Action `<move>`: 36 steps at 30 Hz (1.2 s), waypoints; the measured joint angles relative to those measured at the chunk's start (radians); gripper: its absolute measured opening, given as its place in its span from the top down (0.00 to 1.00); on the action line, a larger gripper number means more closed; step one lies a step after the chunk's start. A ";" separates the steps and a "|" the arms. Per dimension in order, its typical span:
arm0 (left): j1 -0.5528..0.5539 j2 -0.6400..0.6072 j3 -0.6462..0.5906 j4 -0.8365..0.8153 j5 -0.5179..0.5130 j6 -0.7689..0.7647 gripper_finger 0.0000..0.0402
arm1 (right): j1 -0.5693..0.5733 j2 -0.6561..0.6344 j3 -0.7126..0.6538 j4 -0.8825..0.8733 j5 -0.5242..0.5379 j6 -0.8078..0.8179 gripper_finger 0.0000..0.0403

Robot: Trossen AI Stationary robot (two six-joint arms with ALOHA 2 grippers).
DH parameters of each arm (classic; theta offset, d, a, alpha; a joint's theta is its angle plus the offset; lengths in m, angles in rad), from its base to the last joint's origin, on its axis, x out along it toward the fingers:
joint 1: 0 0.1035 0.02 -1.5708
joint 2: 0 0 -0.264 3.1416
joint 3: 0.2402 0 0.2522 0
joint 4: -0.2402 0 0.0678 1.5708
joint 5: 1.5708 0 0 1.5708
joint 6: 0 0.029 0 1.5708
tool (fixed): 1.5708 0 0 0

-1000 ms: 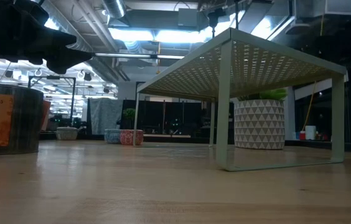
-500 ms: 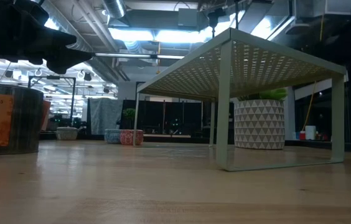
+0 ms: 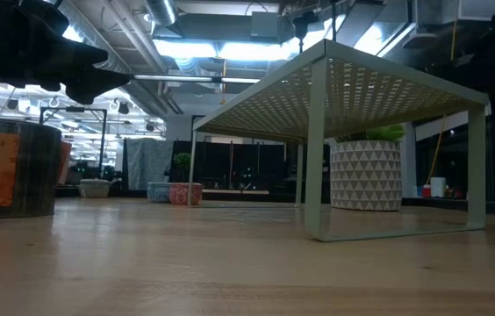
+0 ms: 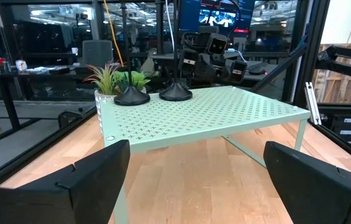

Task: Pick & Place candle stick holders
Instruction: Put the black candle holder on the shelf aligned with the other candle holders

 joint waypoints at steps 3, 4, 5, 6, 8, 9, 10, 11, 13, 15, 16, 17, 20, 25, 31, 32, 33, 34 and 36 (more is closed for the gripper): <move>0.000 0.000 0.000 0.000 0.000 0.000 0.08 | 0.000 0.000 0.000 0.000 0.000 0.000 0.57; 0.000 0.000 0.000 0.000 0.000 0.000 0.08 | 0.000 0.000 0.000 0.000 0.000 0.000 0.57; 0.000 0.000 0.000 0.000 0.000 0.000 0.08 | 0.000 0.000 0.000 0.000 0.000 0.000 0.57; 0.000 0.000 0.000 0.000 0.000 0.000 0.08 | 0.000 0.000 0.000 0.000 0.000 0.000 0.57; 0.000 0.000 0.000 0.000 0.000 0.000 0.08 | 0.000 0.000 0.000 0.000 0.000 0.000 0.57; 0.000 0.000 0.000 0.000 0.000 0.000 0.08 | 0.000 0.000 0.000 0.000 0.000 0.000 0.57; 0.000 0.000 0.000 0.000 0.000 0.000 0.08 | 0.000 0.000 0.000 0.000 0.000 0.000 0.57; 0.000 0.000 0.000 0.000 0.000 0.000 0.08 | 0.000 0.000 0.000 0.000 0.000 0.000 0.57; 0.000 0.000 0.000 0.000 0.000 0.000 0.08 | 0.000 0.000 0.000 0.000 0.000 0.000 0.57; 0.000 0.000 0.000 0.000 0.000 0.000 0.08 | 0.000 0.000 0.000 0.000 0.000 0.000 0.57; 0.000 0.000 0.000 0.000 0.000 0.000 0.08 | 0.000 0.000 0.000 0.000 0.000 0.000 0.57; 0.000 0.000 0.000 0.000 0.000 0.000 0.08 | 0.000 0.000 0.000 0.000 0.000 0.000 0.57; 0.000 0.000 0.000 0.000 0.000 0.000 0.08 | 0.000 0.000 0.000 0.000 0.000 0.000 0.57; 0.000 0.000 0.000 0.000 0.000 0.000 0.08 | 0.000 0.000 0.000 0.000 0.000 0.000 0.57; 0.000 0.000 0.000 0.002 -0.001 0.014 0.08 | 0.000 0.000 0.000 0.000 0.000 0.000 0.57; 0.000 0.000 0.000 0.006 -0.004 0.039 0.08 | 0.000 0.000 0.000 0.000 0.000 0.000 0.57; 0.000 0.000 0.000 0.008 -0.009 0.064 0.08 | 0.000 0.000 0.000 0.000 0.000 0.000 0.57; 0.000 0.000 0.000 0.007 -0.010 0.081 0.08 | 0.000 0.000 0.000 0.000 0.000 0.000 0.57; 0.000 0.000 0.000 0.008 -0.009 0.094 0.08 | 0.000 0.000 0.000 0.000 0.000 0.000 0.57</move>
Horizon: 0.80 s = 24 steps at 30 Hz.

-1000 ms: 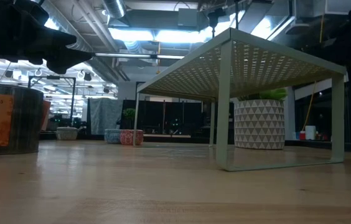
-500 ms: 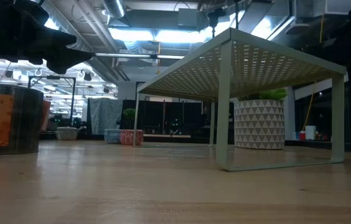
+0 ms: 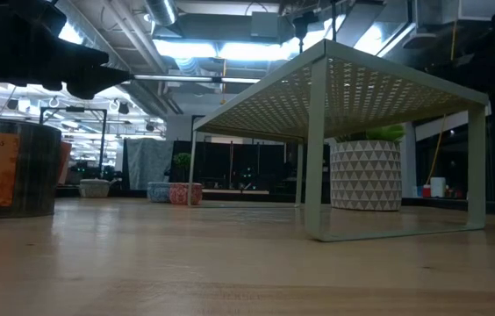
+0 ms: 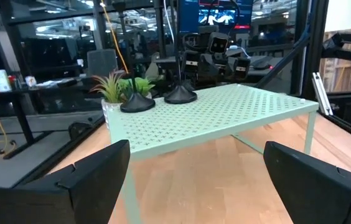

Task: Pick & Place candle stick holders
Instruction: Put the black candle holder on the shelf aligned with the other candle holders

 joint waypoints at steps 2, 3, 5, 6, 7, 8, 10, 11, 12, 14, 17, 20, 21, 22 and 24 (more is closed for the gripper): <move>0.000 0.000 0.000 0.000 0.008 -0.012 0.08 | 0.000 0.000 0.000 0.000 0.000 0.000 0.57; 0.000 0.000 0.000 0.000 0.009 -0.037 0.08 | 0.000 0.000 0.000 0.000 0.000 0.000 0.57; 0.000 0.000 0.000 0.000 0.018 -0.138 0.08 | 0.000 0.000 0.000 0.000 0.000 0.000 0.57; 0.000 0.000 0.000 0.000 0.020 -0.190 0.08 | 0.000 0.000 0.000 0.000 0.000 0.000 0.57; 0.000 0.000 0.000 0.003 0.019 -0.229 0.08 | 0.000 0.000 0.001 0.000 0.000 0.000 0.57; 0.000 0.000 0.000 0.007 0.015 -0.260 0.08 | 0.000 0.000 0.001 0.000 0.000 0.000 0.57; 0.000 0.000 0.000 0.008 0.008 -0.292 0.08 | 0.000 0.000 0.001 0.000 0.000 0.000 0.57; 0.000 0.000 0.000 0.012 0.008 -0.303 0.08 | 0.000 0.000 0.001 0.000 0.000 0.000 0.57; 0.000 0.000 0.000 0.022 0.012 -0.313 0.08 | 0.000 0.000 0.001 0.000 0.000 0.000 0.57; 0.000 0.000 0.000 0.049 0.037 -0.349 0.08 | 0.000 0.000 0.001 0.000 0.000 0.000 0.57; 0.000 0.000 0.000 0.116 0.071 -0.397 0.08 | 0.000 0.000 0.001 0.000 0.000 0.000 0.57; 0.000 0.000 0.000 0.136 0.082 -0.448 0.08 | 0.000 0.000 0.001 0.000 0.000 0.000 0.57; 0.000 0.000 0.000 0.133 0.085 -0.467 0.08 | 0.000 0.000 0.001 0.000 0.000 0.000 0.57; 0.000 0.000 0.000 0.128 0.085 -0.483 0.08 | 0.000 0.000 0.001 0.000 0.000 0.000 0.57; 0.000 0.000 0.000 0.100 0.083 -0.502 0.08 | 0.000 0.000 0.001 0.000 0.000 0.000 0.57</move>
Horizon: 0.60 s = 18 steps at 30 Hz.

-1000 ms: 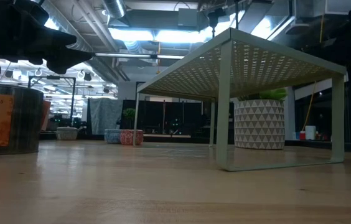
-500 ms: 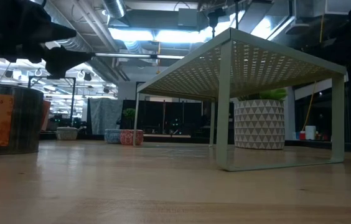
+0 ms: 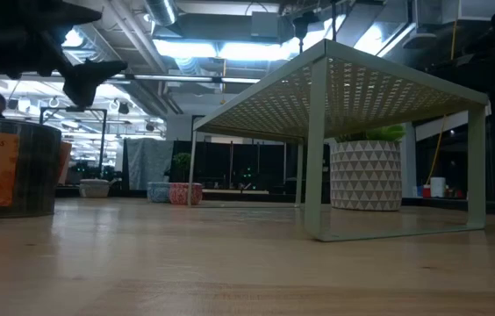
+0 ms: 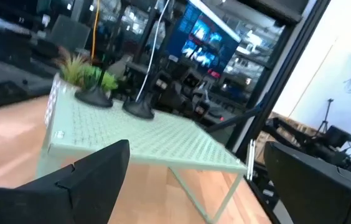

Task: Pick & Place candle stick holders
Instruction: Put the black candle holder on the shelf aligned with the other candle holders

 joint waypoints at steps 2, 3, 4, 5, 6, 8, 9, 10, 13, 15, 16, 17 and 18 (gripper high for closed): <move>0.000 0.000 0.000 -0.010 0.001 -0.012 0.08 | 0.000 0.000 0.000 0.000 0.000 0.000 0.57; 0.000 0.000 0.000 -0.010 0.003 -0.011 0.08 | 0.000 0.000 0.000 0.000 0.000 0.000 0.57; 0.000 0.000 0.000 -0.010 0.004 -0.011 0.08 | 0.000 0.000 0.000 0.000 0.000 0.000 0.57; 0.000 0.000 0.001 -0.010 0.004 -0.011 0.08 | 0.000 0.000 0.000 0.000 0.000 0.000 0.57; 0.000 0.000 0.005 -0.020 0.004 -0.012 0.08 | 0.000 0.000 0.000 0.000 0.000 0.000 0.57; -0.001 0.007 0.029 -0.037 0.016 0.008 0.08 | 0.000 0.000 0.000 0.000 0.000 0.000 0.57; -0.001 0.014 0.046 -0.035 0.035 0.035 0.08 | 0.000 0.000 0.000 0.000 0.000 0.000 0.57; -0.002 0.019 0.065 -0.034 0.060 0.066 0.08 | 0.000 0.000 0.000 0.000 0.000 0.000 0.57; -0.003 0.045 0.135 -0.032 0.109 0.167 0.09 | 0.000 0.000 0.000 0.000 0.000 0.000 0.57; -0.002 0.059 0.185 -0.046 0.109 0.225 0.10 | 0.000 0.000 0.000 0.000 0.000 0.000 0.57; -0.002 0.067 0.210 -0.056 0.109 0.256 0.10 | 0.000 0.000 0.000 0.000 0.000 0.000 0.57; -0.002 0.074 0.234 -0.074 0.109 0.282 0.11 | 0.000 0.000 0.000 0.000 0.000 0.000 0.57; -0.003 0.082 0.259 -0.103 0.109 0.302 0.12 | 0.000 0.000 0.000 0.000 0.000 0.000 0.57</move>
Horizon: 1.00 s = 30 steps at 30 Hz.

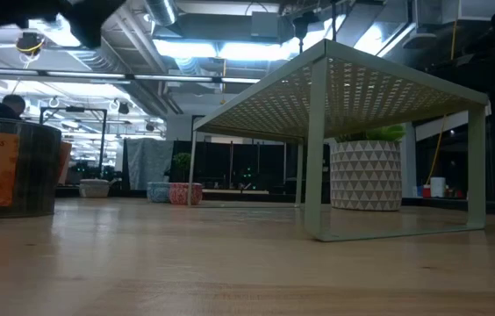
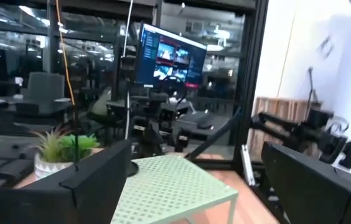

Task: Pick & Place candle stick holders
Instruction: Put the black candle holder on the shelf aligned with the other candle holders

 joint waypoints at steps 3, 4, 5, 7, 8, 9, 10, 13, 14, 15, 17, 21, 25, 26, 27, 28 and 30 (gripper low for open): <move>-0.007 0.037 0.092 -0.126 -0.008 0.039 0.14 | 0.000 0.000 0.000 0.000 0.000 0.000 0.57; -0.009 0.054 0.132 -0.183 -0.009 0.047 0.15 | 0.000 0.000 0.000 0.000 0.000 0.000 0.57; -0.012 0.073 0.173 -0.240 -0.010 0.051 0.15 | 0.000 0.000 0.000 0.000 0.000 0.000 0.57; -0.020 0.122 0.263 -0.374 -0.010 0.054 0.16 | 0.000 0.000 0.000 0.000 0.000 0.000 0.57; -0.025 0.150 0.308 -0.446 -0.010 0.054 0.16 | 0.000 0.000 0.000 0.000 0.000 0.000 0.57; -0.033 0.180 0.353 -0.522 -0.010 0.054 0.16 | 0.000 0.000 0.000 0.000 0.000 0.000 0.57; -0.043 0.209 0.395 -0.601 -0.010 0.055 0.16 | 0.000 0.000 0.000 0.000 0.000 0.000 0.57; -0.075 0.302 0.516 -0.793 -0.020 0.053 0.16 | 0.000 0.000 0.000 0.000 0.000 0.000 0.57; -0.088 0.331 0.551 -0.847 -0.019 0.053 0.16 | 0.000 0.000 0.000 0.000 0.000 0.000 0.57; -0.104 0.358 0.585 -0.896 -0.012 0.053 0.16 | 0.000 0.000 0.000 0.000 0.000 0.000 0.57; -0.135 0.406 0.648 -0.981 0.009 0.052 0.16 | 0.000 0.000 0.000 0.000 0.000 0.000 0.57; -0.193 0.480 0.778 -1.118 -0.002 -0.041 0.16 | 0.000 0.000 0.000 0.000 0.000 0.000 0.57; -0.238 0.531 0.885 -1.248 -0.010 -0.216 0.16 | 0.000 0.000 0.000 0.000 0.000 0.000 0.57; -0.248 0.539 0.901 -1.271 -0.007 -0.279 0.16 | 0.000 0.000 0.000 0.000 0.000 0.000 0.57; -0.259 0.543 0.908 -1.288 0.007 -0.341 0.16 | 0.000 0.000 0.000 0.000 0.000 0.000 0.57; -0.270 0.546 0.909 -1.299 0.028 -0.396 0.16 | 0.000 0.000 0.000 0.000 0.000 0.000 0.57; -0.293 0.549 0.909 -1.316 0.061 -0.501 0.16 | 0.000 0.000 0.000 0.000 0.000 0.000 0.57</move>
